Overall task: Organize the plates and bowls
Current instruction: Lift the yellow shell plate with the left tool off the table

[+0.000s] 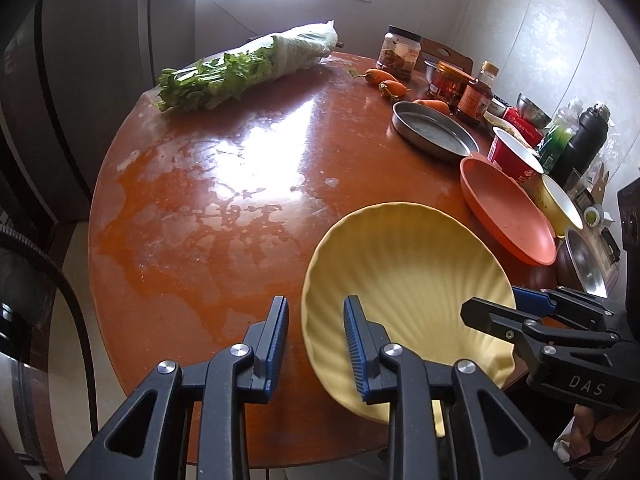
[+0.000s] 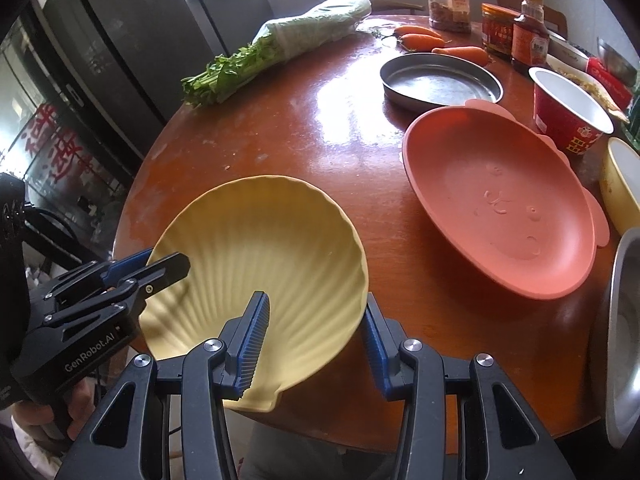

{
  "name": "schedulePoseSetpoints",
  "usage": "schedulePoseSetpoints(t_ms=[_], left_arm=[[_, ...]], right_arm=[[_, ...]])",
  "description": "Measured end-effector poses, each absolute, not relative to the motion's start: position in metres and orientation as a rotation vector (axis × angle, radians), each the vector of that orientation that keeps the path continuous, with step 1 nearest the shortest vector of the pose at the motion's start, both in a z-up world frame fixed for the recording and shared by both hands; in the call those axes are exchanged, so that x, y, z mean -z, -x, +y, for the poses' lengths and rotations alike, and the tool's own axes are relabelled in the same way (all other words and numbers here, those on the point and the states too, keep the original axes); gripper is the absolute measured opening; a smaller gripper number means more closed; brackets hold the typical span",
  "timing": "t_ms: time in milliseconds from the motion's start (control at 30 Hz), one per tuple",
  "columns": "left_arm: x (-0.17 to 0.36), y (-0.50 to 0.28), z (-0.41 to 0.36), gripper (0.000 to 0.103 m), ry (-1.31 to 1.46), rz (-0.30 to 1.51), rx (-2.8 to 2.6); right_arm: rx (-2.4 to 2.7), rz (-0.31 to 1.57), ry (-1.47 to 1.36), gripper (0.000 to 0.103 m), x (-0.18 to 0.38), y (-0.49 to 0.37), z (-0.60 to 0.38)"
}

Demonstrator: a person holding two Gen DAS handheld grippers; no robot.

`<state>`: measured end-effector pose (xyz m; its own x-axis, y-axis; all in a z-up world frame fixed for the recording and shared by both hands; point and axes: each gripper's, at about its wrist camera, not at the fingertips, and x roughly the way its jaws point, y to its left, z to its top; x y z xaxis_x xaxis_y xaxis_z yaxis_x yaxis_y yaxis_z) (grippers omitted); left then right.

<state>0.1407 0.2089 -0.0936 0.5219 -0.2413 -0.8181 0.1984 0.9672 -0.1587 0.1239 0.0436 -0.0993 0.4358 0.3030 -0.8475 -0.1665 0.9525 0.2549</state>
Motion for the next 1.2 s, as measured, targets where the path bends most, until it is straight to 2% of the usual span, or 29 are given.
schedulePoseSetpoints(t_ms=[200, 333, 500, 767, 800, 1067, 1167, 1200], left_arm=[[0.093, -0.140, 0.213, 0.029, 0.045, 0.989, 0.233], [0.082, -0.134, 0.219, 0.029, 0.062, 0.941, 0.189], [0.070, -0.126, 0.228, 0.029, 0.105, 0.911, 0.163], [0.050, -0.109, 0.213, 0.029, 0.117, 0.870, 0.208], [0.047, -0.107, 0.209, 0.029, 0.114, 0.868, 0.218], [0.033, -0.098, 0.164, 0.029, 0.093, 0.844, 0.307], [0.034, -0.100, 0.143, 0.029, 0.080, 0.854, 0.347], [0.034, -0.101, 0.137, 0.029, 0.075, 0.856, 0.358]], right_arm=[[-0.273, 1.070, -0.135, 0.048, 0.097, -0.122, 0.040], [-0.223, 1.069, -0.121, 0.055, 0.095, -0.119, 0.033], [-0.194, 1.066, -0.149, 0.057, 0.090, -0.113, 0.019], [-0.260, 0.853, -0.137, 0.070, 0.046, -0.082, 0.012], [-0.268, 0.837, -0.146, 0.075, 0.042, -0.079, 0.010], [-0.202, 0.759, -0.135, 0.079, 0.026, -0.057, -0.010], [-0.211, 0.698, -0.189, 0.080, 0.018, -0.050, -0.025], [-0.221, 0.627, -0.177, 0.081, 0.011, -0.044, -0.028]])
